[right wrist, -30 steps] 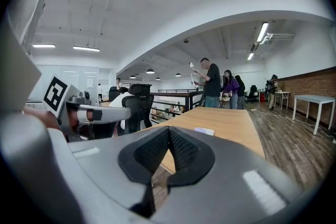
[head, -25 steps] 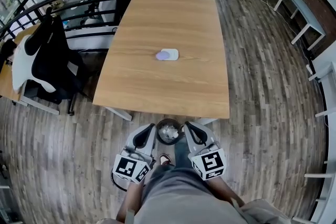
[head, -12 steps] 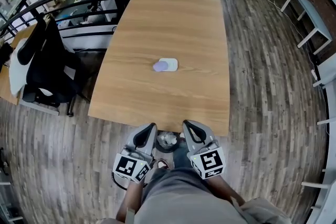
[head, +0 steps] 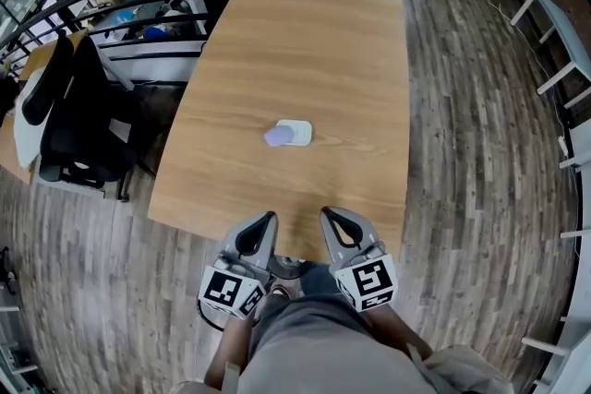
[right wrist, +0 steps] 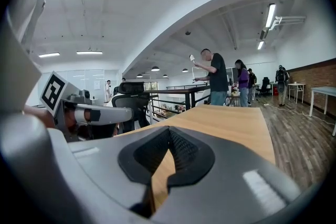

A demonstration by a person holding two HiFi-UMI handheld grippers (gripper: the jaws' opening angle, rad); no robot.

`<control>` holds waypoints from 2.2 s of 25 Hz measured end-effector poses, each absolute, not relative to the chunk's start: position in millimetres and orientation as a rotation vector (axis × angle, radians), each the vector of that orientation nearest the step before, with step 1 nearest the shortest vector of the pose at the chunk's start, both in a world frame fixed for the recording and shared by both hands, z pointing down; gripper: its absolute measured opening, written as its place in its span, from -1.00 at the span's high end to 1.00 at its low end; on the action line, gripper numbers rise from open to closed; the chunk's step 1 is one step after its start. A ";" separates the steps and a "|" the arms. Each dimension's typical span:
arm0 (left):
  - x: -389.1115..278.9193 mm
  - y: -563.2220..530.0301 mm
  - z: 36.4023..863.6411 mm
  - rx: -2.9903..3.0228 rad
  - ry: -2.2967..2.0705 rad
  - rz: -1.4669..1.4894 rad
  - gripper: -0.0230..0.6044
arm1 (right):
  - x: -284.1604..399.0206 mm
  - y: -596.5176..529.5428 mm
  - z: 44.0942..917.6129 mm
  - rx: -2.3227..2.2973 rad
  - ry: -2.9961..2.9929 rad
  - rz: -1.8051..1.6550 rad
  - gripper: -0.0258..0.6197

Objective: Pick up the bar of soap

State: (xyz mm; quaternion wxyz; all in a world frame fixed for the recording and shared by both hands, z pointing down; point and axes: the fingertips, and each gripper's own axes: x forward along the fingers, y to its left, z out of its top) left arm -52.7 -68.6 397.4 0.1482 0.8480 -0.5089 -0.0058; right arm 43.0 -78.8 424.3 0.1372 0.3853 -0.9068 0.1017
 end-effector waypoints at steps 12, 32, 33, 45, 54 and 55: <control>-60.8 -124.3 410.6 2.405 -1.519 0.070 0.93 | 27.3 -135.9 435.4 1.011 -2.661 0.278 0.91; -125.3 -224.0 523.2 2.191 -1.286 0.130 0.93 | -38.2 -216.5 504.1 1.074 -2.498 0.363 0.91; -126.7 -227.3 527.4 2.182 -1.281 0.133 0.93 | -41.4 -221.5 508.2 1.068 -2.493 0.369 0.91; -135.1 -262.6 588.8 2.067 -1.197 0.177 0.92 | -58.1 -278.9 568.8 1.035 -2.400 0.424 0.91; -136.9 -275.5 624.0 1.908 -1.111 0.140 0.89 | -65.8 -301.1 616.4 0.954 -2.311 0.478 0.91; -135.6 -275.8 626.1 1.884 -1.088 0.114 0.77 | -68.0 -300.9 618.6 0.942 -2.308 0.487 0.91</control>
